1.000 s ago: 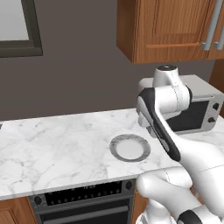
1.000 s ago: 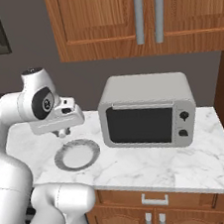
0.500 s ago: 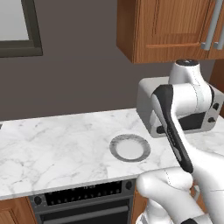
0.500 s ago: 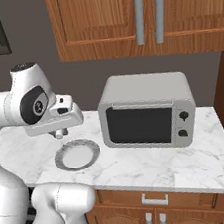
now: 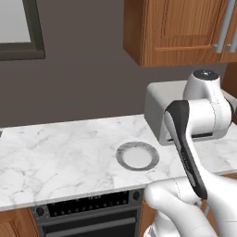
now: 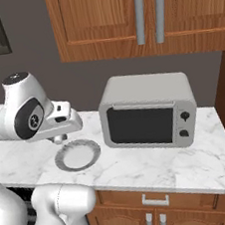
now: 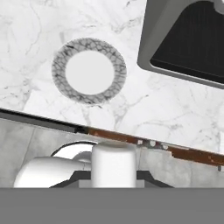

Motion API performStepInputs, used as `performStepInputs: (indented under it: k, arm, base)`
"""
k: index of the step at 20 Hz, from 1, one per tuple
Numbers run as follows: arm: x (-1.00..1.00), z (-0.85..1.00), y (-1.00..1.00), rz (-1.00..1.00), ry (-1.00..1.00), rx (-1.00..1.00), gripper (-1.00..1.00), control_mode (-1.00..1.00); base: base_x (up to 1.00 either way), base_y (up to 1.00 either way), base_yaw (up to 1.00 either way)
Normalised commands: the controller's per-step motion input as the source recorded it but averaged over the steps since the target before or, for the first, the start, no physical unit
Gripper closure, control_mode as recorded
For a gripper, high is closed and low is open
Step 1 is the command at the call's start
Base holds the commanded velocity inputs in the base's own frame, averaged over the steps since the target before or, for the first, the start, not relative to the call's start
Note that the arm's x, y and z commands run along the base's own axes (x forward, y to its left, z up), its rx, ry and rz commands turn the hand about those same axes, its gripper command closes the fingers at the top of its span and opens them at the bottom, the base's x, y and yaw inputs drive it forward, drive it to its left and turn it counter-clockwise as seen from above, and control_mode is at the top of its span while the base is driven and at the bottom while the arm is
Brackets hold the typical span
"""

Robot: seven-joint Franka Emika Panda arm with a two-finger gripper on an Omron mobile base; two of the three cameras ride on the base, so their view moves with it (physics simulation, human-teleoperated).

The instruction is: Pick up the marshmallow and place it in the cup of hot chocolate on the dining counter.

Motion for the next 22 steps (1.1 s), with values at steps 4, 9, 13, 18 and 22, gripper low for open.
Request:
performStepInputs:
  k: [4, 9, 13, 18, 22]
  arm:
    - [0.00, 0.00, 0.00, 0.00, 0.00, 0.00, 1.00, 1.00]
    - [0.00, 0.00, 0.00, 0.00, 0.00, 0.00, 1.00, 1.00]
    - [0.00, 0.00, 0.00, 0.00, 0.00, 0.00, 1.00, 1.00]
    - [0.00, 0.00, 0.00, 0.00, 0.00, 0.00, 1.00, 1.00]
    - [0.00, 0.00, 0.00, 0.00, 0.00, 0.00, 1.00, 1.00]
  base:
    - [-0.72, 0.10, 0.37]
    - [-0.65, 0.14, 0.92]
    - [-0.09, 0.01, 1.00]
    - [-0.11, 0.06, 1.00]
    - [-0.25, 0.39, 1.00]
